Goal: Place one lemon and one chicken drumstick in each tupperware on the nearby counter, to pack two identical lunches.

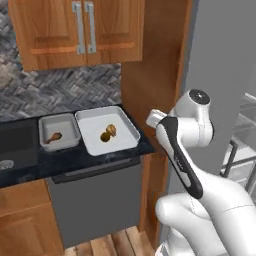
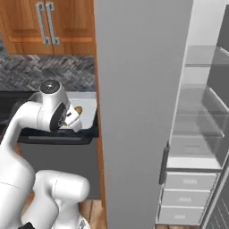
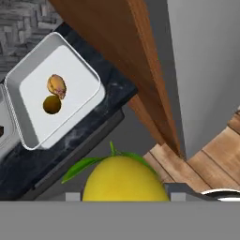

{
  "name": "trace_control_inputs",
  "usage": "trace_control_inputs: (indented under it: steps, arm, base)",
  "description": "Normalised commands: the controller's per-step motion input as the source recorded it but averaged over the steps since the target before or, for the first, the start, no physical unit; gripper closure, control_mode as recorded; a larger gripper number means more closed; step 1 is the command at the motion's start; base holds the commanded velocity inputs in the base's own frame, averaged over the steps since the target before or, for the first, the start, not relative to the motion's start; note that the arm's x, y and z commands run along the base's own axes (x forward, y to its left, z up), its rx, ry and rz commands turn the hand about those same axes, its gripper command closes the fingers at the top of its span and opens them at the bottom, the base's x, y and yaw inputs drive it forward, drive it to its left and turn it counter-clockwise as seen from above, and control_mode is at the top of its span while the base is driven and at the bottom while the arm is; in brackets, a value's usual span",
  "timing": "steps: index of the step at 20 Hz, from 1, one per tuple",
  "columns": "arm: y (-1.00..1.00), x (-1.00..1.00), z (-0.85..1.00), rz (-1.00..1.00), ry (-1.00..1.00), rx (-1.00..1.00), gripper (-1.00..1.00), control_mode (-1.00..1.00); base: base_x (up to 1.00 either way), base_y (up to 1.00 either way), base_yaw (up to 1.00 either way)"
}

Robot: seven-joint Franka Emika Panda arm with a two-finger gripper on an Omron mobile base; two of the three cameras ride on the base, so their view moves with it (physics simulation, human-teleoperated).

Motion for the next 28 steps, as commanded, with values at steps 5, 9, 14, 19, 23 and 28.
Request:
trace_control_inputs:
  steps: [5, 9, 14, 19, 23, 28]
  arm:
    - [0.00, 0.00, 0.00, 0.00, 0.00, 0.00, 1.00, 1.00]
    - [0.00, 0.00, 0.00, 0.00, 0.00, 0.00, 1.00, 1.00]
    - [0.00, 0.00, 0.00, 0.00, 0.00, 0.00, 1.00, 1.00]
    - [0.68, 0.90, -1.00, 0.10, 0.35, -0.15, 1.00, -1.00]
    - [0.55, 0.71, -0.98, 0.00, 0.17, -0.26, 1.00, -1.00]
    - [0.19, 0.92, -0.52, 0.00, 0.06, -0.06, 1.00, -1.00]
  base:
    - [0.89, 1.00, 0.00]
    - [0.94, 1.00, 0.00]
    - [0.96, 1.00, 0.04]
    - [0.00, 0.00, 0.00]
    - [0.00, 0.00, 0.00]
    - [0.00, 0.00, 0.00]
